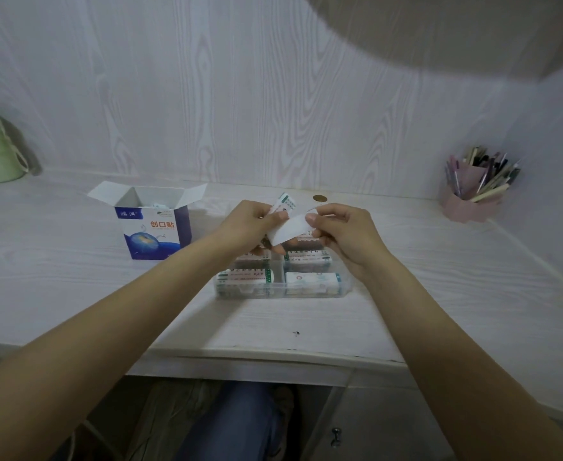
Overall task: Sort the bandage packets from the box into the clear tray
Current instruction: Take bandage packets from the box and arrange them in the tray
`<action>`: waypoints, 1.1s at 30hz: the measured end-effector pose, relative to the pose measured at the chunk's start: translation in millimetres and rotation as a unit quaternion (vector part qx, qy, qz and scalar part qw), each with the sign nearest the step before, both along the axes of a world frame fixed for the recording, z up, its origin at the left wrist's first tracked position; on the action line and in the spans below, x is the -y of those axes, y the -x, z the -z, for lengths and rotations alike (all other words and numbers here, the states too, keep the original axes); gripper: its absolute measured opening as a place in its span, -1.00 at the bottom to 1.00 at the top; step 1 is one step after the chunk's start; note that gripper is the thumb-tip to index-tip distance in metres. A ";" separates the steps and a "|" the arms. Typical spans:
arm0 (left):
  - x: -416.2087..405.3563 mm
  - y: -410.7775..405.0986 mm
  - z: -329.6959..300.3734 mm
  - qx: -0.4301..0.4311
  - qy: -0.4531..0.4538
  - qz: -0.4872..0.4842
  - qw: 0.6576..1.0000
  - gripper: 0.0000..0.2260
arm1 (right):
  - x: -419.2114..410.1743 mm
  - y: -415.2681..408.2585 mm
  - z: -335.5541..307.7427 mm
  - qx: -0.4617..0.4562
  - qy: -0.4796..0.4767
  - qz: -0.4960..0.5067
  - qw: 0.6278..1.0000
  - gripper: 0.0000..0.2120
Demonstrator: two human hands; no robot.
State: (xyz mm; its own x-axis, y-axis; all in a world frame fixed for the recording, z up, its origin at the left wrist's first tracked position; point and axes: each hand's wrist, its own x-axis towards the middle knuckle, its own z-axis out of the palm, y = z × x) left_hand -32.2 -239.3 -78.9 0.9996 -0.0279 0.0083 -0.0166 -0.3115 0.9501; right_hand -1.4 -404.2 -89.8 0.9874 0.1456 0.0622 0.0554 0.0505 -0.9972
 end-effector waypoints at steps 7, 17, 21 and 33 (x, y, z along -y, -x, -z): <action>-11.9 -9.8 3.5 0.006 0.002 -0.065 0.998 -0.68 | 15.5 -4.6 8.6 -0.037 -0.044 0.003 0.998 -0.93; -8.5 -12.2 4.6 -0.001 -0.011 -0.073 0.997 -0.67 | 16.0 -11.1 21.3 0.107 0.361 0.044 0.925 -0.94; -8.4 -13.1 4.8 0.003 -0.006 -0.072 0.997 -0.68 | 8.6 -11.7 23.2 0.145 0.445 0.024 0.883 -0.94; -3.9 -10.6 6.7 -0.003 -0.028 0.032 0.999 -0.90 | 4.0 -4.6 6.9 0.134 0.205 0.033 0.969 -0.85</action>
State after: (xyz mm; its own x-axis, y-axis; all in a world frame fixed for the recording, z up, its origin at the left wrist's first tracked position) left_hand -21.5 -235.3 -85.5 0.9957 -0.0927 -0.0014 -0.0324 -0.3619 0.9317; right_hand 3.1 -408.2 -96.7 0.9517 0.1491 0.2684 0.3050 -0.3585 -0.8823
